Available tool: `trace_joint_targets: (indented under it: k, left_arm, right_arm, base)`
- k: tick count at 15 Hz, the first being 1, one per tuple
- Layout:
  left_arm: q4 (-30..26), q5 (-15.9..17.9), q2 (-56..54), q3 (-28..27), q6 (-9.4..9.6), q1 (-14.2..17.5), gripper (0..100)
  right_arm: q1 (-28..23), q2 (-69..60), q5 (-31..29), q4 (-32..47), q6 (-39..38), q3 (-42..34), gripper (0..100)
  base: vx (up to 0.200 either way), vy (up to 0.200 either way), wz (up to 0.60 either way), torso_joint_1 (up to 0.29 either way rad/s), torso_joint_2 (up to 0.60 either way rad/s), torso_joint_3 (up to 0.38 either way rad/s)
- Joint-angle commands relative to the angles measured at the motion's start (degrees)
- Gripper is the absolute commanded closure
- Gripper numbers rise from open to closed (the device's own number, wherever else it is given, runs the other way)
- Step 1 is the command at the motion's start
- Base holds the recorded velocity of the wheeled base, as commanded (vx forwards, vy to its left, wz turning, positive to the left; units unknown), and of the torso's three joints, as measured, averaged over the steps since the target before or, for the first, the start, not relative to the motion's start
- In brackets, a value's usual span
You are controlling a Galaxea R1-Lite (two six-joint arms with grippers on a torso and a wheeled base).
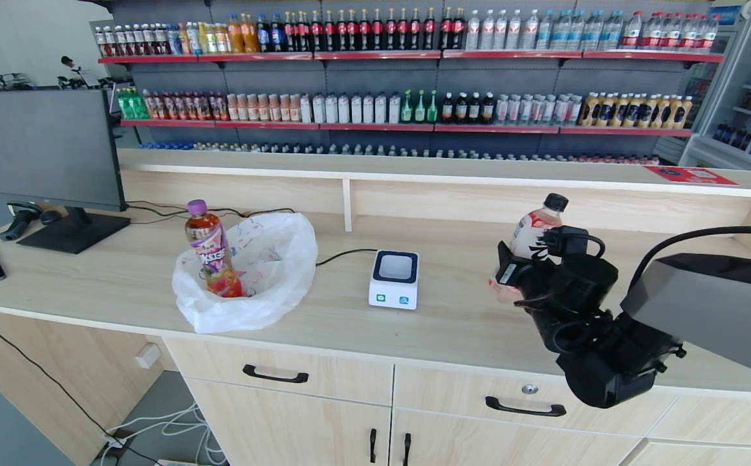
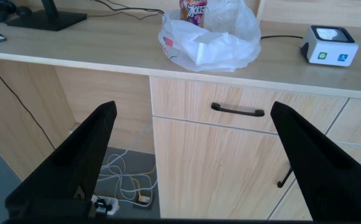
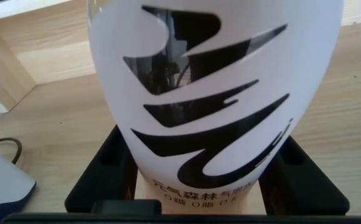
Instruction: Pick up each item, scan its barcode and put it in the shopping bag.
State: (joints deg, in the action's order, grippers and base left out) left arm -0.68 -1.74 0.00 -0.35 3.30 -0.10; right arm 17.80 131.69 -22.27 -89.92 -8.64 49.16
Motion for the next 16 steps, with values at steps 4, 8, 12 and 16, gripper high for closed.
trace_joint_targets:
  k: [4,8,12,16]
  left_arm:
    - [-0.02,-0.01,0.0,0.0,-0.05,0.01,0]
    - [-0.02,-0.01,0.0,0.0,-0.05,0.01,0]
    - [-0.02,-0.01,0.0,0.0,-0.05,0.01,0]
    - [-0.02,-0.01,0.0,0.0,-0.05,0.01,0]
  right_arm:
    - [1.98,-8.03,-0.14,-0.08,-0.06,-4.08,100]
    - [6.46,-12.78,-0.14,-0.08,-0.06,-8.03,100]
    - [12.35,-18.4,-0.14,-0.08,0.29,-13.22,100]
    - [15.6,-26.49,-0.14,-0.08,0.56,-19.46,100]
  base:
    - [0.0,0.0,0.0,0.0,0.0,0.0]
    - [0.0,0.0,0.0,0.0,0.0,0.0]
    - [0.0,0.0,0.0,0.0,0.0,0.0]
    - [0.0,0.0,0.0,0.0,0.0,0.0]
